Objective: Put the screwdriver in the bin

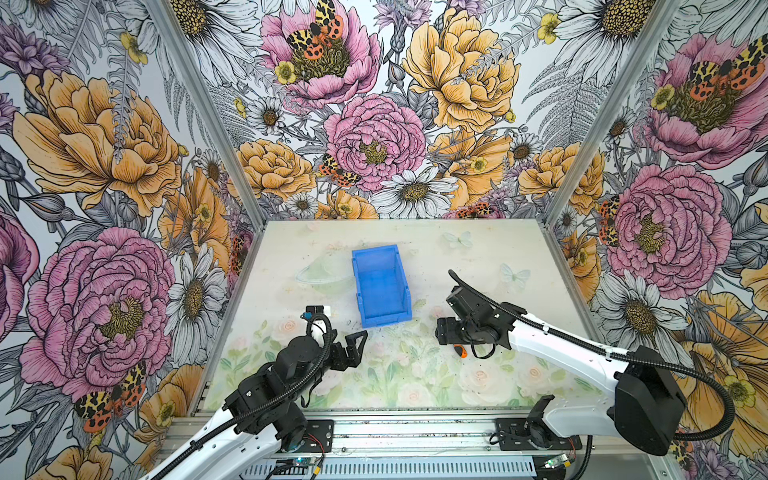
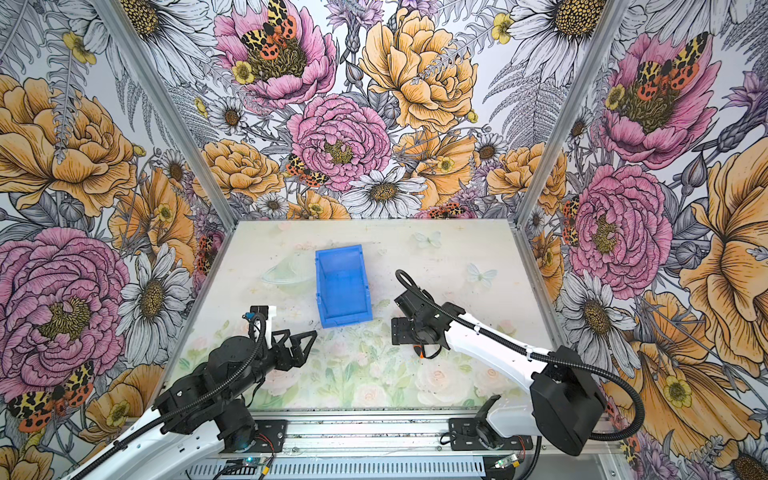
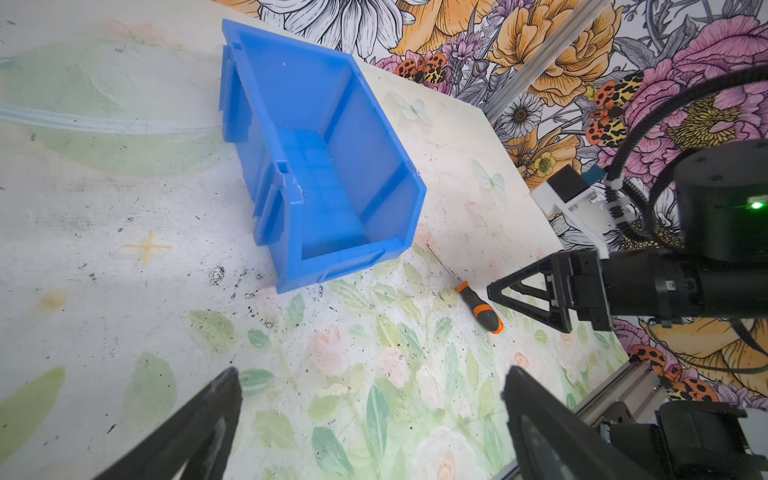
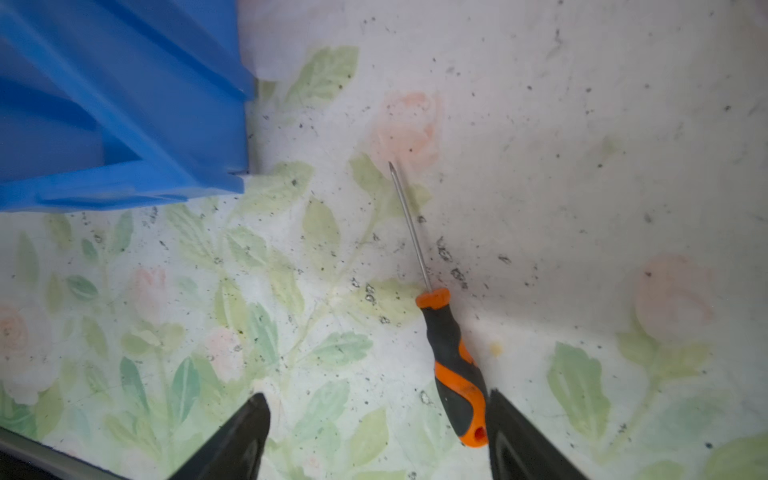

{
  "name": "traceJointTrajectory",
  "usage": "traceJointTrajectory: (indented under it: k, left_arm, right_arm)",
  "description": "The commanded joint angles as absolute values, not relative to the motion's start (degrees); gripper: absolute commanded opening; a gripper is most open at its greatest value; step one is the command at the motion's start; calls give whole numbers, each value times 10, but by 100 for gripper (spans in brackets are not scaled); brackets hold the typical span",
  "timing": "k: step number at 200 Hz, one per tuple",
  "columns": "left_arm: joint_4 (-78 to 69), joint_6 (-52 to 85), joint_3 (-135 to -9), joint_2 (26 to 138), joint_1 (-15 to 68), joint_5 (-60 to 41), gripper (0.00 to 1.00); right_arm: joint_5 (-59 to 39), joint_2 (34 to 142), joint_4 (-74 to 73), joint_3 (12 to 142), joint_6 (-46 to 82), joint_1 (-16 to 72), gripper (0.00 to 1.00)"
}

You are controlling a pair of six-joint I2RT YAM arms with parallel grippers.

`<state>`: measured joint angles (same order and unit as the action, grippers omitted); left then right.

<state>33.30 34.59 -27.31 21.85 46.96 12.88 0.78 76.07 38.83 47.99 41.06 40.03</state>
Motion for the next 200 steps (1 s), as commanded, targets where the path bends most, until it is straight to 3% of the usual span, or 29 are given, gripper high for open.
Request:
traceJointTrajectory:
  k: [1, 63, 108, 200]
  left_arm:
    - [329, 346, -265, 219, 466, 127, 98]
    - [327, 345, -264, 217, 466, 125, 99]
    - [324, 345, -262, 219, 466, 124, 99]
    - [322, 348, -258, 225, 464, 125, 99]
  right_arm:
    - [21, 768, 384, 475, 396, 383, 87]
    - [16, 840, 362, 472, 322, 330, 87]
    - [5, 878, 334, 452, 317, 318, 78]
    - [18, 869, 308, 398, 336, 318, 14]
